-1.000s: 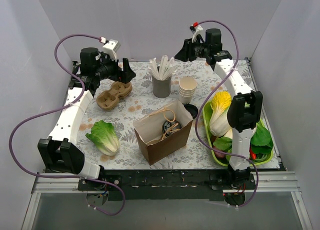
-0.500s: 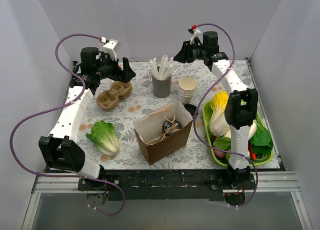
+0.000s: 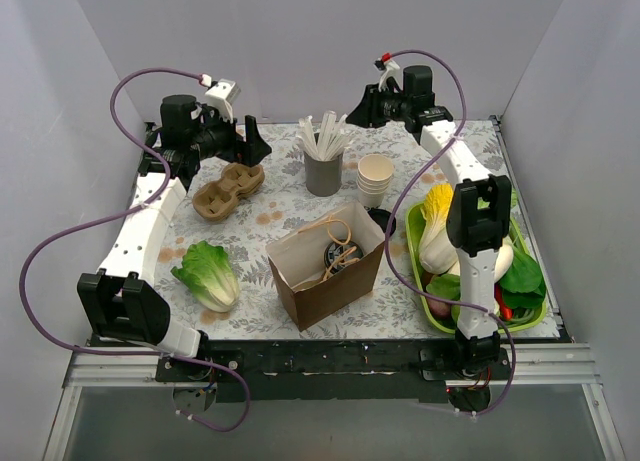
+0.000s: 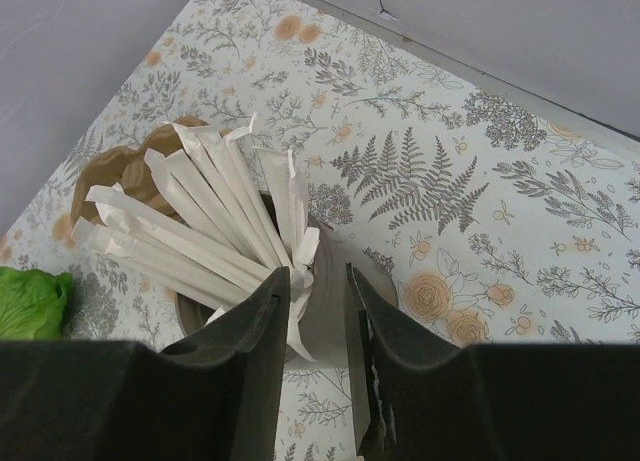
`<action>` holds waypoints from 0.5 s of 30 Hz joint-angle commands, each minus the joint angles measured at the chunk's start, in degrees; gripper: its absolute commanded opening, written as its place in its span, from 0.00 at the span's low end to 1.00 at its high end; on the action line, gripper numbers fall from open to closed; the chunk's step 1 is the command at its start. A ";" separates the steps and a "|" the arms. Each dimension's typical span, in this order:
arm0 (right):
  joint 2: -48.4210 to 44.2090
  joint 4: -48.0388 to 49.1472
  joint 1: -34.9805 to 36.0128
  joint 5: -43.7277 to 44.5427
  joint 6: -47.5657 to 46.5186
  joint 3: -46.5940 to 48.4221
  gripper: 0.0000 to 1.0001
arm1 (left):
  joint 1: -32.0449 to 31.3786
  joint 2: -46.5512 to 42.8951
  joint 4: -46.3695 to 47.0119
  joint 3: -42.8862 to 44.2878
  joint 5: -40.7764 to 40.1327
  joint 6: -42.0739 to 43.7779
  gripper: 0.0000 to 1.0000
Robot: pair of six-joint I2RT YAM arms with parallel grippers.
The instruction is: Pack the takeout coffee
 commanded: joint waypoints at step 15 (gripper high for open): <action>-3.52 5.27 0.55 -5.52 2.58 2.18 0.01 | 0.39 -4.99 0.63 -3.76 2.01 1.09 0.89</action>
